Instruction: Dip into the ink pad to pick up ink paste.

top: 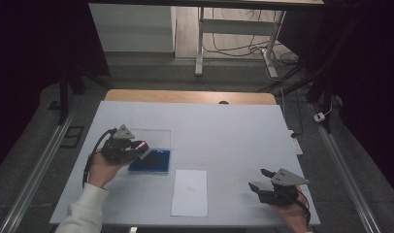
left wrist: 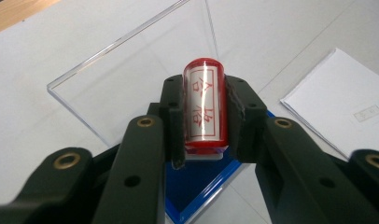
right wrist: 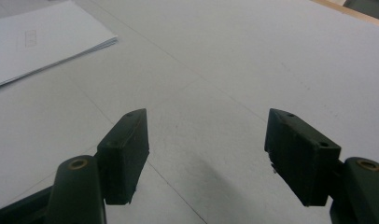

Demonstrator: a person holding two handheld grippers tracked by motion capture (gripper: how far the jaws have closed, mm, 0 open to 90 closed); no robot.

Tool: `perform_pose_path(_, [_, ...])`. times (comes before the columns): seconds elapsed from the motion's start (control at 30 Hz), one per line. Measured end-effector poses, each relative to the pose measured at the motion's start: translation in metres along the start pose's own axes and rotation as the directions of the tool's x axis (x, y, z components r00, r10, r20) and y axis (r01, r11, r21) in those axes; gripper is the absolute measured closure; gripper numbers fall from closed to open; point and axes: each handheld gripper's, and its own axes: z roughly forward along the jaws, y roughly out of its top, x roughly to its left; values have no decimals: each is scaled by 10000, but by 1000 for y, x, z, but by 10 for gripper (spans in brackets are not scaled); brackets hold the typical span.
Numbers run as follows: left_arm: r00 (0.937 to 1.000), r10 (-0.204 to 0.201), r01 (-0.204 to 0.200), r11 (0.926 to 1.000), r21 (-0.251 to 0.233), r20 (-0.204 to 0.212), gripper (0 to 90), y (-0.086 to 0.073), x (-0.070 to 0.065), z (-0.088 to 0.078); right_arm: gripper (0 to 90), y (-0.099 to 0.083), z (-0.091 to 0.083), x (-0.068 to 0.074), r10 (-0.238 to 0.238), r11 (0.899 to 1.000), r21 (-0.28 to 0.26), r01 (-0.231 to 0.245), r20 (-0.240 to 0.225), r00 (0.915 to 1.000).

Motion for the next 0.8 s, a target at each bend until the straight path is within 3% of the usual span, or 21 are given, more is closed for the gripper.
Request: perform_pose_path(0.8, [9996,-207,220,9960,865,-165,705,-12,9,21,301,-2,0,-1,66,10000,-7,-66,39,10000])
